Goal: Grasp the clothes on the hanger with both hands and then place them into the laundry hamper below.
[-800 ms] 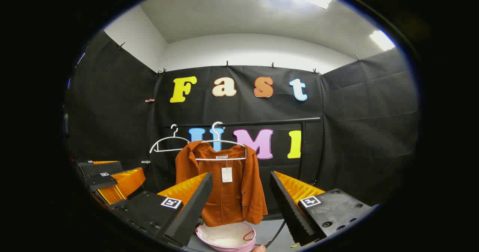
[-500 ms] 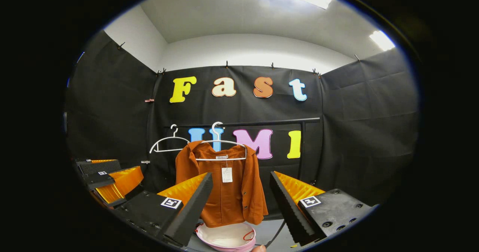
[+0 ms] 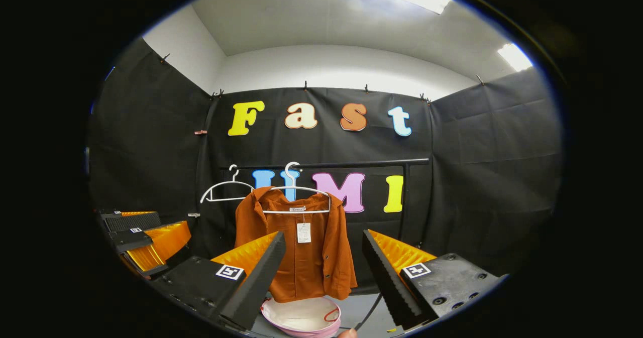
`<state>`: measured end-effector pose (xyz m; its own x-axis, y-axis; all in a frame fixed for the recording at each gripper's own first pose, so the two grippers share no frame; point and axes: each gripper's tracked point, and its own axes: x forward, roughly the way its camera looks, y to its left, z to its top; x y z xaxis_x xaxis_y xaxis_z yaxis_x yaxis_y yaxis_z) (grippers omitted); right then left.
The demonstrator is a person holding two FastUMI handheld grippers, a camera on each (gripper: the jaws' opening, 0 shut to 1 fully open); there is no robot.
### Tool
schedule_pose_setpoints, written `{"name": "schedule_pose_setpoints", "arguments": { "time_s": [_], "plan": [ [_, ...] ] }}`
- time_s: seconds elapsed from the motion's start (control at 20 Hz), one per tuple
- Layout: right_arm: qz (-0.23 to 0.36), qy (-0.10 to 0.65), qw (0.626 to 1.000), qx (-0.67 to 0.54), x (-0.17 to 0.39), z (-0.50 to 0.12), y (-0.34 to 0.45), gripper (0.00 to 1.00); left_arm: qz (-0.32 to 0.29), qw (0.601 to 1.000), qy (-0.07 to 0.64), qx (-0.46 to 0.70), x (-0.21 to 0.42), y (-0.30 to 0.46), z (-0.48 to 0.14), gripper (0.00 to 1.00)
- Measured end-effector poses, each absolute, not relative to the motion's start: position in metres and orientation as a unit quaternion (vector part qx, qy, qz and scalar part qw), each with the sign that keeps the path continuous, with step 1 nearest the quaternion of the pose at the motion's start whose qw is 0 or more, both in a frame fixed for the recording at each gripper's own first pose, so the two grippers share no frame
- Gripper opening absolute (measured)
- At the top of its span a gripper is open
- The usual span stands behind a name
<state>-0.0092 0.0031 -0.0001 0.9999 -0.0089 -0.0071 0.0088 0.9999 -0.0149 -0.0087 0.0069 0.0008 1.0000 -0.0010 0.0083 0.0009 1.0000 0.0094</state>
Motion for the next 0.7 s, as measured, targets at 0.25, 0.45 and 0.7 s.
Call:
{"name": "schedule_pose_setpoints", "arguments": {
  "time_s": [0.25, 0.45, 0.7],
  "plan": [
    [-0.010, 0.010, 1.000, -0.007, -0.009, -0.003, 0.003, 0.99, -0.006, 1.000, 0.002, 0.007, -0.007, 0.008, -0.001, 0.95],
    [-0.010, 0.021, 1.000, -0.015, -0.006, -0.008, 0.000, 0.99, -0.013, 1.000, 0.012, 0.003, 0.004, 0.007, -0.010, 0.95],
    [-0.005, 0.011, 1.000, -0.014, 0.031, 0.001, -0.010, 0.98, -0.026, 1.000, 0.015, 0.002, 0.040, -0.004, -0.013, 0.95]
  ]
}}
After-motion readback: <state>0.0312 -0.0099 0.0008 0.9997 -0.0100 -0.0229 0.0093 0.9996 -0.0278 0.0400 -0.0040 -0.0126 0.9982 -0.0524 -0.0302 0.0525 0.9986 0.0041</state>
